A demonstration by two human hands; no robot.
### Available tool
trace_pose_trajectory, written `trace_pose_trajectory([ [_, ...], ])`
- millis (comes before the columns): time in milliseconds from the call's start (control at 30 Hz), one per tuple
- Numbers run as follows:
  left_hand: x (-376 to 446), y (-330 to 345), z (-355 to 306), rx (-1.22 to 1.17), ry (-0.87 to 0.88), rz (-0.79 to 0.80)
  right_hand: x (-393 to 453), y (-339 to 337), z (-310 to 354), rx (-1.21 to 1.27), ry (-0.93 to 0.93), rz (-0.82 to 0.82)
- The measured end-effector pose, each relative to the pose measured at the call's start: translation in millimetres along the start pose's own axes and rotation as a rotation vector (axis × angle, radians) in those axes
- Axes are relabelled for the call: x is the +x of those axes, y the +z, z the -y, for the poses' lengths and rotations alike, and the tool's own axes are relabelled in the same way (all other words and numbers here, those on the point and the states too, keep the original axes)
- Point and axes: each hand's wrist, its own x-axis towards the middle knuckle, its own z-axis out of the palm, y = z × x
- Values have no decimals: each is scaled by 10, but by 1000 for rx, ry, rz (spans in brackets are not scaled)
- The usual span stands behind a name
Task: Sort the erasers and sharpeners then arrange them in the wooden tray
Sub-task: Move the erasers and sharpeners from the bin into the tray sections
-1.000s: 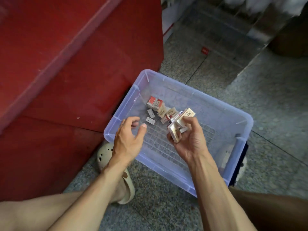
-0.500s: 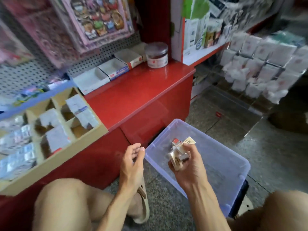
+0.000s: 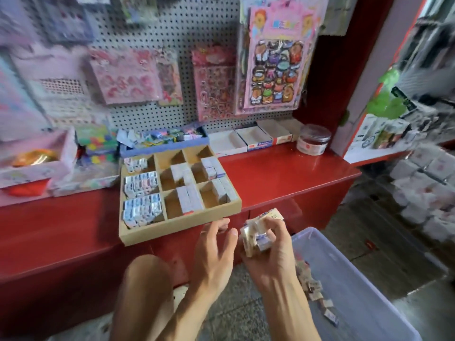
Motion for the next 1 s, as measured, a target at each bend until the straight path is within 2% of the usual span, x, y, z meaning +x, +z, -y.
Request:
trace_pose_trajectory([
  [100,112,-215,-59,66,68,-11,102,225,-138,-51,16,71],
  [200,240,-402,-72,119,90,7,161,380,-233,-153,4,53],
  [400,414,-538,-89,87,8,35,283,514,-394,-404,-70,-13],
  [500,495,-570,-121,28,-52,20,332,576,-468,-358,-49,12],
  [600,576,-602,-159,-123,-140,5,431,615,-476,-185,16,9],
  [733,714,-693,-152,-231,-206,63,565,661,-449,-98,72,1],
  [1000,1487,-1014,99,41,-171,56,740,676,-326,-217,117,17],
])
